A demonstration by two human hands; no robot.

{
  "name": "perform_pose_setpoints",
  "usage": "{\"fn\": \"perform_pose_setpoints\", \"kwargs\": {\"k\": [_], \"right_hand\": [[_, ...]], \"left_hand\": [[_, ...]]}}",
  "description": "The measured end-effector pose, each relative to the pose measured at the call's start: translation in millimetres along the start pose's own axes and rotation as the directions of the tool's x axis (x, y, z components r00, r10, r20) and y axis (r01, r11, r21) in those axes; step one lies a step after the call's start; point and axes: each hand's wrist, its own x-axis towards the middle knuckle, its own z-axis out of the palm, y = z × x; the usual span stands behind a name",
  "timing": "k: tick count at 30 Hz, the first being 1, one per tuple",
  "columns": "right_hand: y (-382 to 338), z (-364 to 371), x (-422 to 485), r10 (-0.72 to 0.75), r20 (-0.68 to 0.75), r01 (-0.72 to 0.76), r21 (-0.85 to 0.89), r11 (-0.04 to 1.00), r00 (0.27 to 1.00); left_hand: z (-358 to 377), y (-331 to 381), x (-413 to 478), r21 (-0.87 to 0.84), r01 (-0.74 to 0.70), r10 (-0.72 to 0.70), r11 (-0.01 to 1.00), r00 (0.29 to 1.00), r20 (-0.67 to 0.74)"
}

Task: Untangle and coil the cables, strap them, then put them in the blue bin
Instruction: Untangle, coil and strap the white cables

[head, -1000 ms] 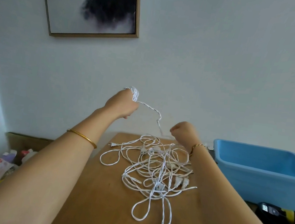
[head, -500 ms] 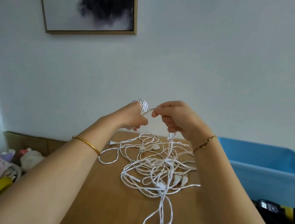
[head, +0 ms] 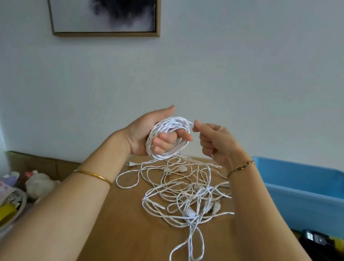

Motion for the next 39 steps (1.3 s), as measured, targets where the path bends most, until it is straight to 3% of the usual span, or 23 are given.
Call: {"fn": "perform_pose_setpoints", "kwargs": {"k": [4,6,10,14,18,20,23,25,26,27,29,31,33,36,39], "right_hand": [[13.2,-2.5,-2.0,0.057,0.085,-0.061,0.043,0.997,0.995],[19.1,-1.9,-3.9,0.112,0.165,-0.131,0.11,0.985,0.98],[19.6,3.4,-2.7,0.205,0.258,-0.27,0.25,0.93,0.944],[12.9,7.0,-3.5,0.254,0.299,-0.327,0.224,0.918,0.92],[17.1,4.1,-6.5,0.253,0.195,-0.292,0.207,0.934,0.948],[17.7,4.3,-8.1,0.271,0.153,-0.295,0.165,0.941,0.95],[14.5,8.6,-12.1,0.272,0.132,-0.279,0.033,0.96,0.953],[12.8,8.4,-14.1,0.237,0.106,-0.239,0.003,0.971,0.966],[12.2,7.3,-15.0,0.201,0.069,-0.201,0.001,0.979,0.977],[11.1,6.5,-15.8,0.153,0.02,-0.153,-0.002,0.988,0.988],[9.1,7.2,-15.8,0.055,-0.091,-0.056,-0.012,0.998,0.994],[6.7,10.3,-13.0,-0.019,-0.201,0.02,0.002,1.0,0.98],[4.0,13.2,-9.9,-0.072,-0.306,0.085,0.031,0.996,0.949],[1.7,16.0,-8.9,-0.11,-0.406,0.135,0.034,0.99,0.907],[1.8,15.7,-7.4,-0.136,-0.46,0.166,0.026,0.986,0.878]], "left_hand": [[-13.1,-0.2,3.6,-0.408,-0.086,0.156,0.909,0.978,0.14],[-11.9,4.5,6.0,-0.526,-0.198,0.238,0.827,0.971,0.009],[-1.6,10.5,15.7,-0.497,-0.421,0.327,0.758,0.906,-0.269],[1.7,13.3,26.3,-0.455,-0.587,0.404,0.669,0.802,-0.441],[0.8,28.3,22.8,-0.367,-0.744,0.427,0.558,0.637,-0.641],[-2.6,30.6,23.6,-0.291,-0.764,0.422,0.577,0.583,-0.695],[-12.3,22.7,32.4,0.046,-0.706,0.473,0.706,0.422,-0.774],[-23.1,16.9,34.4,0.331,-0.578,0.572,0.746,0.3,-0.764],[-28.5,14.2,32.9,0.454,-0.483,0.621,0.749,0.273,-0.735],[-33.2,11.1,31.1,0.552,-0.38,0.66,0.743,0.273,-0.7],[-39.9,3.1,29.6,0.687,-0.181,0.7,0.704,0.344,-0.626],[-44.0,-7.3,31.8,0.793,0.008,0.694,0.609,0.477,-0.539],[-47.3,-16.5,33.9,0.874,0.179,0.644,0.452,0.613,-0.458],[-44.9,-22.0,32.9,0.923,0.274,0.569,0.271,0.728,-0.383],[-33.3,-18.9,32.0,0.93,0.307,0.474,0.202,0.801,-0.367]]}}
